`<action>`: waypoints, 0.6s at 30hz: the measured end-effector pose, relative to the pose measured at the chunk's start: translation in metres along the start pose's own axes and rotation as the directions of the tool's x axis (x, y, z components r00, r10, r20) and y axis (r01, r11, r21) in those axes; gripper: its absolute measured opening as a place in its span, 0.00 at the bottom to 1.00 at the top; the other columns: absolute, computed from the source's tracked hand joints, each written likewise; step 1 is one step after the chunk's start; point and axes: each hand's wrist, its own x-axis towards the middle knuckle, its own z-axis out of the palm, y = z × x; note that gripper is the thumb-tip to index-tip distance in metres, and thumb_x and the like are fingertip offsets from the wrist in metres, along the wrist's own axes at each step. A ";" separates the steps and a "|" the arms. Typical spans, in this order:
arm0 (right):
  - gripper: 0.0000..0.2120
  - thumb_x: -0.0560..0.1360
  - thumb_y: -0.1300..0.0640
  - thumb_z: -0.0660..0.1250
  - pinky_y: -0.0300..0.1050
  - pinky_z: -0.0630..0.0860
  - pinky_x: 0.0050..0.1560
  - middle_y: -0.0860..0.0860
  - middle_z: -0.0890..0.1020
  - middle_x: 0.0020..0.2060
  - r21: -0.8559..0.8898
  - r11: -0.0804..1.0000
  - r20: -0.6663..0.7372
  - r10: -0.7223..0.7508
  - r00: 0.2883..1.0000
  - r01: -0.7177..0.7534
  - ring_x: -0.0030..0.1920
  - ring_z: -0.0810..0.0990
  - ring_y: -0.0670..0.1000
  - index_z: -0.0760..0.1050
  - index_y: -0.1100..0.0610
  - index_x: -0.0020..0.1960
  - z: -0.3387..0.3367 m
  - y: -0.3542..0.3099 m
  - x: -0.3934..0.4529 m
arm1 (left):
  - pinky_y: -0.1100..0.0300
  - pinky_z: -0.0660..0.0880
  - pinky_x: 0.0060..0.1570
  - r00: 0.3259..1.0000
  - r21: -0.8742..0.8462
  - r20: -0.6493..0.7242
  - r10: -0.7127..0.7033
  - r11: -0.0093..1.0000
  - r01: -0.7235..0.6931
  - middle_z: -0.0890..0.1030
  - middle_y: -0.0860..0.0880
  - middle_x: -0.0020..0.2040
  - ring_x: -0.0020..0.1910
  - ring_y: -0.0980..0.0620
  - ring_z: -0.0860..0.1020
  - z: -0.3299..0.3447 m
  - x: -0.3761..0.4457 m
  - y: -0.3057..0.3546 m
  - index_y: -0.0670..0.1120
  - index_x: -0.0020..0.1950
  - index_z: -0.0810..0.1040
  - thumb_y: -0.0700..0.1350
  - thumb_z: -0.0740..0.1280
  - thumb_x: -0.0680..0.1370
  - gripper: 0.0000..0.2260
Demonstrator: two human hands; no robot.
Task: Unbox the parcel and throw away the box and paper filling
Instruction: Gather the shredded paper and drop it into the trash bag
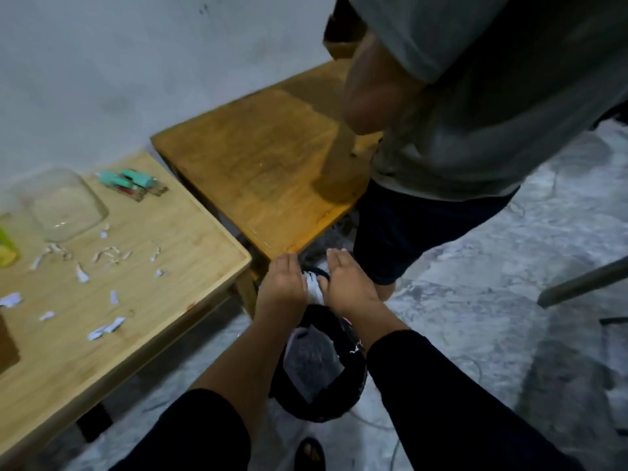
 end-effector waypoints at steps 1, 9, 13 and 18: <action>0.29 0.80 0.52 0.55 0.47 0.53 0.75 0.56 0.54 0.76 -0.019 1.000 -0.002 -0.020 1.000 0.020 0.76 0.49 0.53 0.48 0.62 0.75 -0.012 -0.011 0.002 | 0.56 0.78 0.49 0.998 -0.031 -0.045 -0.042 0.999 0.040 0.81 0.36 0.51 0.49 0.41 0.80 -0.018 -0.005 -0.008 0.34 0.53 0.78 0.43 0.66 0.74 0.14; 0.30 0.80 0.50 0.53 0.48 0.55 0.74 0.54 0.52 0.76 -0.052 0.984 -0.035 -0.170 0.985 0.168 0.76 0.48 0.53 0.46 0.60 0.75 -0.062 -0.113 0.014 | 0.53 0.59 0.70 0.901 -0.223 -0.249 -0.356 0.926 0.305 0.66 0.36 0.69 0.69 0.41 0.63 -0.091 -0.044 -0.092 0.34 0.71 0.57 0.45 0.54 0.81 0.23; 0.30 0.80 0.49 0.54 0.48 0.56 0.73 0.54 0.52 0.76 -0.005 0.972 -0.032 -0.233 0.972 0.233 0.76 0.49 0.53 0.47 0.59 0.75 -0.049 -0.170 0.021 | 0.53 0.58 0.70 0.852 -0.282 -0.238 -0.467 0.872 0.400 0.64 0.36 0.70 0.70 0.41 0.61 -0.098 -0.080 -0.143 0.35 0.72 0.55 0.48 0.54 0.81 0.24; 0.30 0.79 0.47 0.55 0.48 0.56 0.73 0.53 0.54 0.76 0.055 0.959 -0.018 -0.279 0.960 0.279 0.75 0.52 0.53 0.49 0.59 0.75 0.003 -0.223 0.026 | 0.50 0.59 0.71 0.771 -0.374 -0.145 -0.621 0.755 0.538 0.64 0.37 0.71 0.71 0.40 0.61 -0.054 -0.120 -0.208 0.36 0.72 0.58 0.56 0.49 0.78 0.30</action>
